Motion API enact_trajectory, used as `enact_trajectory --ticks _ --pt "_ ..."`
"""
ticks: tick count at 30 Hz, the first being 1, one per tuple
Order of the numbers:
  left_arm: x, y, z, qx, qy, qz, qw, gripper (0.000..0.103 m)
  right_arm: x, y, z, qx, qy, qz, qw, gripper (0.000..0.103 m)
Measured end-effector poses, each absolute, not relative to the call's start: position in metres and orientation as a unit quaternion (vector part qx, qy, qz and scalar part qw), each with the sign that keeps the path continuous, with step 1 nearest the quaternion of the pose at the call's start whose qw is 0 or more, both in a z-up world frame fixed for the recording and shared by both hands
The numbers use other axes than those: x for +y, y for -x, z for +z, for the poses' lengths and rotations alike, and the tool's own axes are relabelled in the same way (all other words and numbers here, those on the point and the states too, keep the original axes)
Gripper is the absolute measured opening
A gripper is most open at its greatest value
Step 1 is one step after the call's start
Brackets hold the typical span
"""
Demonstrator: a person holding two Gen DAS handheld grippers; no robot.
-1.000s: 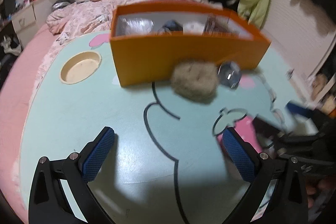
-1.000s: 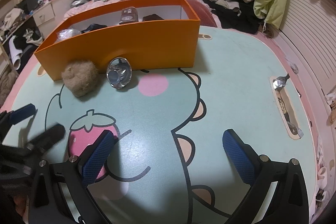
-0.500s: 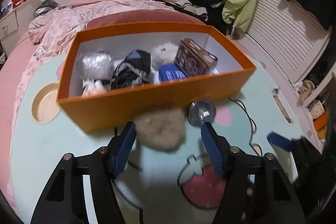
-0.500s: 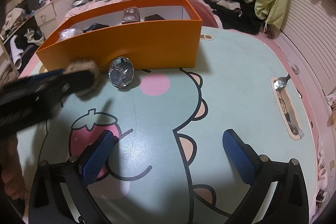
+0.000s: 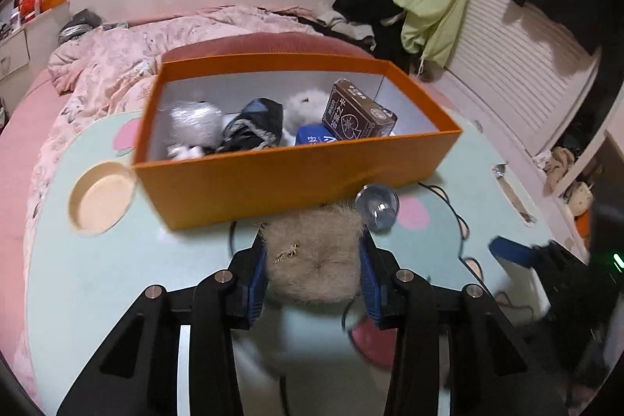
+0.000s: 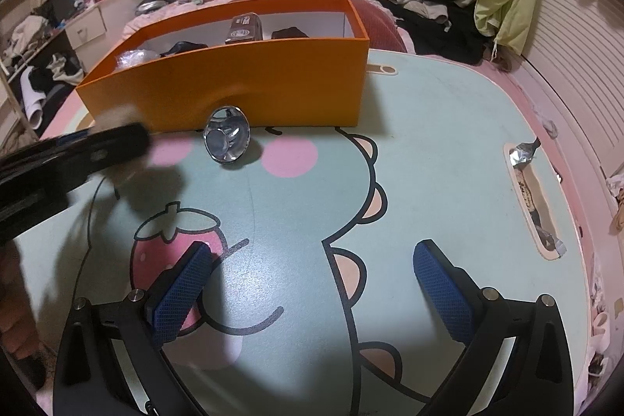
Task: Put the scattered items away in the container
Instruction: 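Grasp brown fluffy pompom with left tool while right tool grasps silver round tin, then lower brown pompom into orange box with left tool while right tool drops silver tin in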
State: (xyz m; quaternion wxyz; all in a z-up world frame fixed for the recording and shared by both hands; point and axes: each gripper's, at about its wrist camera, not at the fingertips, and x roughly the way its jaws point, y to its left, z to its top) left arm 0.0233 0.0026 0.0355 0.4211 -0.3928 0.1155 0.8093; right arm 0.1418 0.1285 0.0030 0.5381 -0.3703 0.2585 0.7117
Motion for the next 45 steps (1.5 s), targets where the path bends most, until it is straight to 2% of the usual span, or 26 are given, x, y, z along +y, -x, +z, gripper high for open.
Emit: enact_trajectory --ticks 6,9,12,15,16,17,23,25,28,29,32,36,41,45 --pt "-0.035 -0.038 0.023 0.125 0.398 0.820 0.392 0.042 0.132 -0.144 0.013 0.295 0.335 0.747 0.493 0.103" --pt "-0.040 -0.039 0.010 0.115 0.413 0.817 0.387 0.042 0.139 -0.138 0.021 0.302 0.324 0.753 0.487 0.103" --pt "-0.034 -0.045 0.008 0.137 0.398 0.826 0.375 0.044 0.154 -0.124 0.028 0.295 0.329 0.757 0.482 0.103" --pt "-0.029 -0.051 0.005 0.159 0.388 0.833 0.361 0.058 0.168 -0.107 0.028 0.277 0.349 0.758 0.475 0.102" --pt "-0.027 -0.053 0.003 0.168 0.386 0.836 0.352 0.067 0.172 -0.102 0.026 0.275 0.353 0.758 0.474 0.100" --pt "-0.026 -0.054 0.002 0.177 0.385 0.837 0.345 0.070 0.175 -0.098 0.024 0.276 0.356 0.757 0.473 0.098" --pt "-0.028 -0.050 0.001 0.170 0.386 0.838 0.346 0.070 0.189 -0.075 0.014 0.275 0.369 0.754 0.468 0.087" --pt "-0.028 -0.049 0.001 0.166 0.387 0.838 0.347 0.070 0.191 -0.071 0.011 0.271 0.373 0.755 0.467 0.081" --pt "-0.028 -0.050 0.001 0.166 0.387 0.838 0.347 0.070 0.190 -0.070 0.007 0.252 0.379 0.758 0.467 0.045" --pt "-0.028 -0.050 0.002 0.165 0.388 0.837 0.348 0.070 0.188 -0.070 0.006 0.247 0.379 0.761 0.464 0.027" --pt "-0.029 -0.049 0.003 0.160 0.389 0.835 0.354 0.070 0.183 -0.075 0.007 0.250 0.369 0.772 0.454 0.027" --pt "-0.029 -0.046 0.004 0.154 0.393 0.831 0.362 0.067 0.170 -0.089 0.010 0.260 0.355 0.783 0.439 0.027" --pt "-0.027 -0.043 0.007 0.147 0.396 0.826 0.374 0.042 0.146 -0.101 0.017 0.244 0.352 0.792 0.435 0.027" --pt "-0.028 -0.048 0.012 0.145 0.382 0.829 0.381 0.041 0.133 -0.111 0.017 0.247 0.352 0.792 0.434 0.027"
